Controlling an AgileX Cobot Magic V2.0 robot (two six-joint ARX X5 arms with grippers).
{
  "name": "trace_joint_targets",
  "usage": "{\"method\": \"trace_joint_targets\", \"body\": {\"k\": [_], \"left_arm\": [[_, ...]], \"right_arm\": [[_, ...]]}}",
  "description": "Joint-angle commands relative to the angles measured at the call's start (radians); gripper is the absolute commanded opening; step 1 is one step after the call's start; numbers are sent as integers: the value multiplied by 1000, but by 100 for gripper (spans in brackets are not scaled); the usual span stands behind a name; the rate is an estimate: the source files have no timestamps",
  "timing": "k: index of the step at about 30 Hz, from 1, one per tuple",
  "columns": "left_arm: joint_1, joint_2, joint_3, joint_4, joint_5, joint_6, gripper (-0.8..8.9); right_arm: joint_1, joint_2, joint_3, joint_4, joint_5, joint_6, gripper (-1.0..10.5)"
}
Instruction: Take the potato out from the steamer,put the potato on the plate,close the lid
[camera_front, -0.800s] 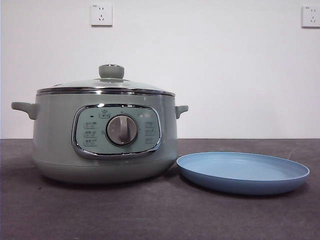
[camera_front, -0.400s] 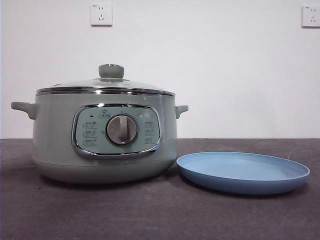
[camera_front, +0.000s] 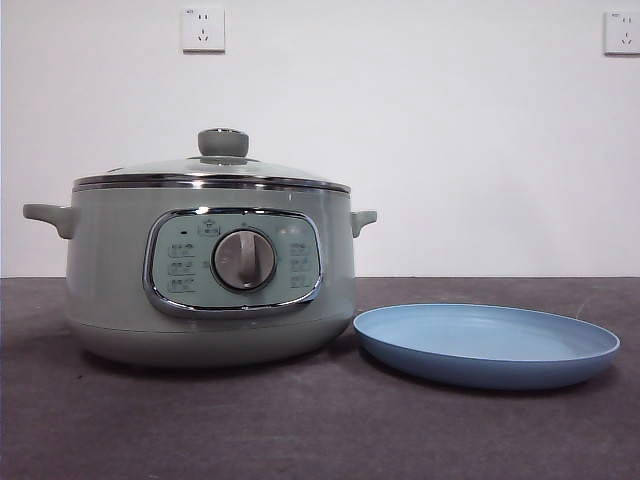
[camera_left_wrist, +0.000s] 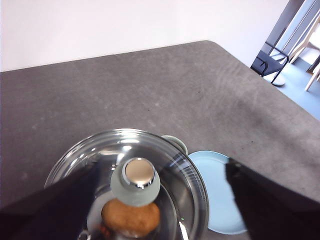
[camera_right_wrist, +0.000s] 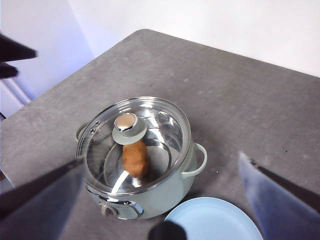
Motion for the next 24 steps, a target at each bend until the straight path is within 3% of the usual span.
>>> {"method": "trace_joint_targets", "body": {"k": [1,11,24], "left_arm": [[-50,45,3,29,-66,8,476],[-187,235,3,87,-264,17,476],[-212,429,3,117,-323,21,475]], "right_arm": [[2,2,5,3,1,-11,658],[2,2,5,3,2,0,657],[2,2,5,3,2,0,657]]}}
